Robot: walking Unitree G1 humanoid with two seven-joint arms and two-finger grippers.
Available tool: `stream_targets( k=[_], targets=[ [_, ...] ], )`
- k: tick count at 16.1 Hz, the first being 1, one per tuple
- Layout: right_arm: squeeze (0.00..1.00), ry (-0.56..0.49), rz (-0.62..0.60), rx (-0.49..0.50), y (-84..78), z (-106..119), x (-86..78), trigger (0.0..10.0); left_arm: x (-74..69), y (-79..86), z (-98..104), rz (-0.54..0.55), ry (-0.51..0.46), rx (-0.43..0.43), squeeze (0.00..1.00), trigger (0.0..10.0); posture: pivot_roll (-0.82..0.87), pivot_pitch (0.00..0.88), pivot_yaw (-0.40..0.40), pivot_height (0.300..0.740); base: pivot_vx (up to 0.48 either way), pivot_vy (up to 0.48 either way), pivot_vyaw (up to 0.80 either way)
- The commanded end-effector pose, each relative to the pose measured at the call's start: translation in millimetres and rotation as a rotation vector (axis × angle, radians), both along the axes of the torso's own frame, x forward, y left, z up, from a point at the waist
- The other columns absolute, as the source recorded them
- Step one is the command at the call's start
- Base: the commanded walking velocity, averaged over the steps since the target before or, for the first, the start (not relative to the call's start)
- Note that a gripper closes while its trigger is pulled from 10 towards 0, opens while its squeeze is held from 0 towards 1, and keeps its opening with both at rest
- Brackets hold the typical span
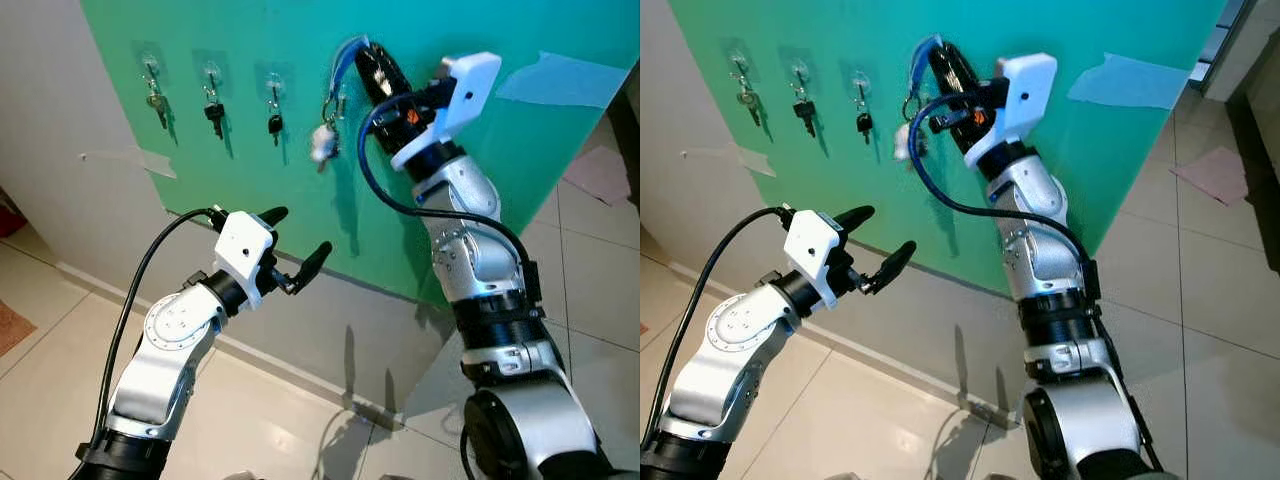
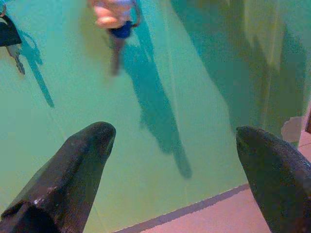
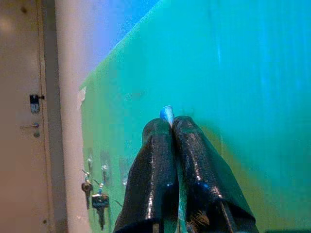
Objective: Hang keys on a hook
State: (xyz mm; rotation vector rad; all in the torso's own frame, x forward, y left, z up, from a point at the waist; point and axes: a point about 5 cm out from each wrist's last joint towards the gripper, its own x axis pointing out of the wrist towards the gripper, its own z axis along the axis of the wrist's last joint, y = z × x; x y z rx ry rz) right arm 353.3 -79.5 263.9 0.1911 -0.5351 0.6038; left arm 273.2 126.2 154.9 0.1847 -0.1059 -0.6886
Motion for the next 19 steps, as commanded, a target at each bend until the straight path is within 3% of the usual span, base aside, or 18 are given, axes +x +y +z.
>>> stream_targets(
  k=[1, 7, 13, 19],
  targets=[
    [0.00, -0.034, -0.016, -0.026, 1.1, 6, 2.9, 10.0, 2.1, 2.7, 3, 0.001, -0.010, -0.001, 0.00, 10.0, -0.05, 0.000, -0.010, 0.740, 0.000, 0.000, 0.00],
    [0.00, -0.024, -0.079, -0.085, -2.1, -2, 9.5, 10.0, 4.4, 0.7, 3, 0.000, -0.015, 0.001, 0.00, 10.0, -0.05, 0.000, -0.004, 0.740, 0.000, 0.000, 0.00],
    [0.00, -0.064, -0.024, -0.192, 6.9, -16, -2.1, 10.0, 6.9, -6.3, 3, -0.020, -0.020, 0.004, 0.00, 10.0, -0.07, 0.000, 0.009, 0.740, 0.000, 0.000, 0.00],
    [0.00, -0.045, -0.112, -0.194, -13.2, -25, -4.3, 10.0, 10.6, -6.8, 4, -0.034, -0.023, 0.011, 0.00, 10.0, -0.08, 0.000, 0.022, 0.740, 0.000, 0.000, 0.00]
  ],
)
